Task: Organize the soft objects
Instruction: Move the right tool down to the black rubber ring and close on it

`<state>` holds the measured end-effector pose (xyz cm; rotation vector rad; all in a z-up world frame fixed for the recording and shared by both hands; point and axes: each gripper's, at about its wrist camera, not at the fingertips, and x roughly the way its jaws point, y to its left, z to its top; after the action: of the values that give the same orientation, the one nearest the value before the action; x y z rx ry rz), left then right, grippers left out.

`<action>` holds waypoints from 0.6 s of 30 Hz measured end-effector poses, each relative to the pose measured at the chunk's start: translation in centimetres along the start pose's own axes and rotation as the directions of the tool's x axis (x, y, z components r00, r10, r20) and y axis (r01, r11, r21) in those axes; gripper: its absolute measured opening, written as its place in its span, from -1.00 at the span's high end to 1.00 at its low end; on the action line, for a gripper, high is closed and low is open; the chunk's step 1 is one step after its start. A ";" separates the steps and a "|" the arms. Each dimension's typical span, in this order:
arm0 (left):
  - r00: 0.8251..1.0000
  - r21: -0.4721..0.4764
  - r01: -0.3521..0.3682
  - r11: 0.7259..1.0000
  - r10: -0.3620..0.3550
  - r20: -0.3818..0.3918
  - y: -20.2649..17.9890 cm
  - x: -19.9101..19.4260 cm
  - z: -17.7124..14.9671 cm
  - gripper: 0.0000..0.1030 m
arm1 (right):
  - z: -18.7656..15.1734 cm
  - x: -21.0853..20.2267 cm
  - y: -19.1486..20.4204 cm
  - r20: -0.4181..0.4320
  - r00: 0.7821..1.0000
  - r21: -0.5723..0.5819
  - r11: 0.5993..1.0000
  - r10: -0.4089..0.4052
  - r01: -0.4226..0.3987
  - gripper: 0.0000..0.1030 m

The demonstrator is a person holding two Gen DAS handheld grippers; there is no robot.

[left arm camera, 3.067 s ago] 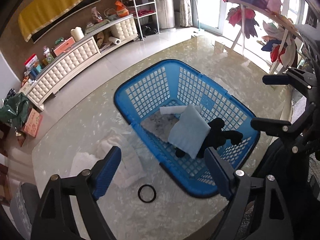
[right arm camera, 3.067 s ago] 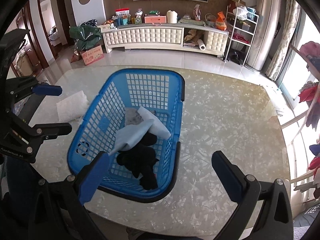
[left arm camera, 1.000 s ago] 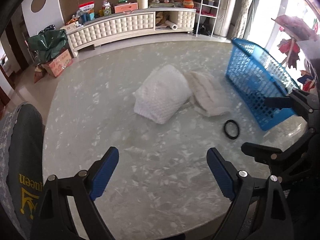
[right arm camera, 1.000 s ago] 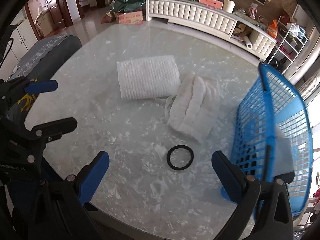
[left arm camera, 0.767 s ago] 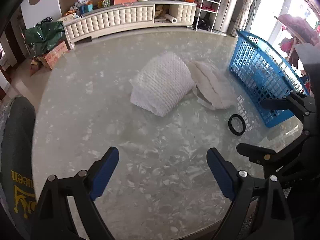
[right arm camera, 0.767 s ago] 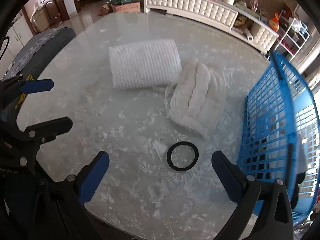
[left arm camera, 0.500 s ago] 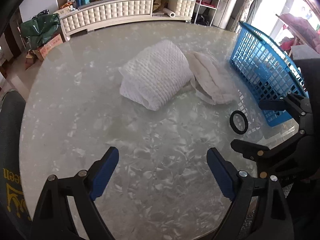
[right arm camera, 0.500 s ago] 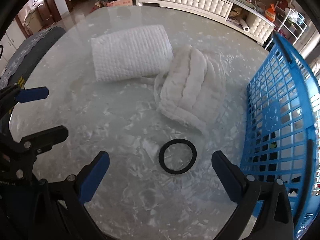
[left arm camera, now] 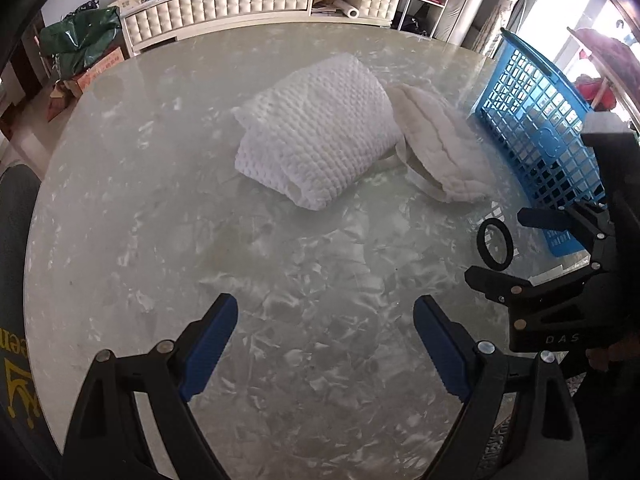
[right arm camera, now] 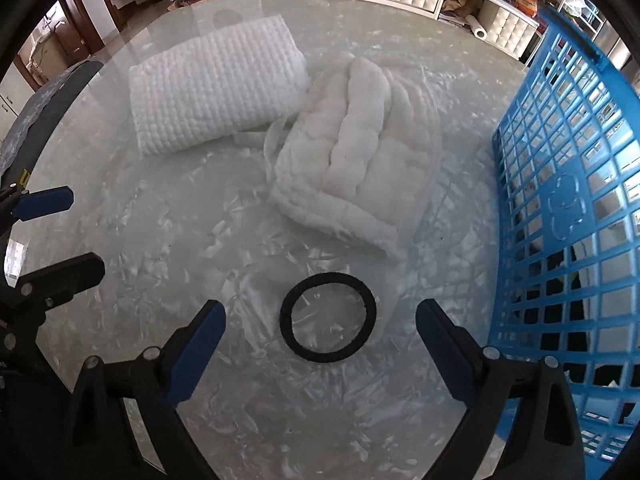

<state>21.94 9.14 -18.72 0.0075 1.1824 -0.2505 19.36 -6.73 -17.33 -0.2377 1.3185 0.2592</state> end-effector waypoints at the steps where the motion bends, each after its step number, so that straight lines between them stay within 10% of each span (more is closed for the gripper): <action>1: 1.000 -0.001 0.002 1.000 -0.002 0.000 0.0 0.1 0.0 -0.72 | -0.1 0.1 -0.1 -0.002 1.000 0.005 1.000 0.004 -0.004 -0.81; 18: 1.000 -0.008 -0.027 1.000 0.027 -0.013 0.5 0.6 0.2 -0.72 | 0.2 -0.1 -4.1 0.036 0.999 0.052 0.999 0.006 -0.007 -0.07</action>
<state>22.47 9.45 -19.25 0.0185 1.1957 -0.2223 20.80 -10.52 -17.06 -0.1843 1.2895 0.2334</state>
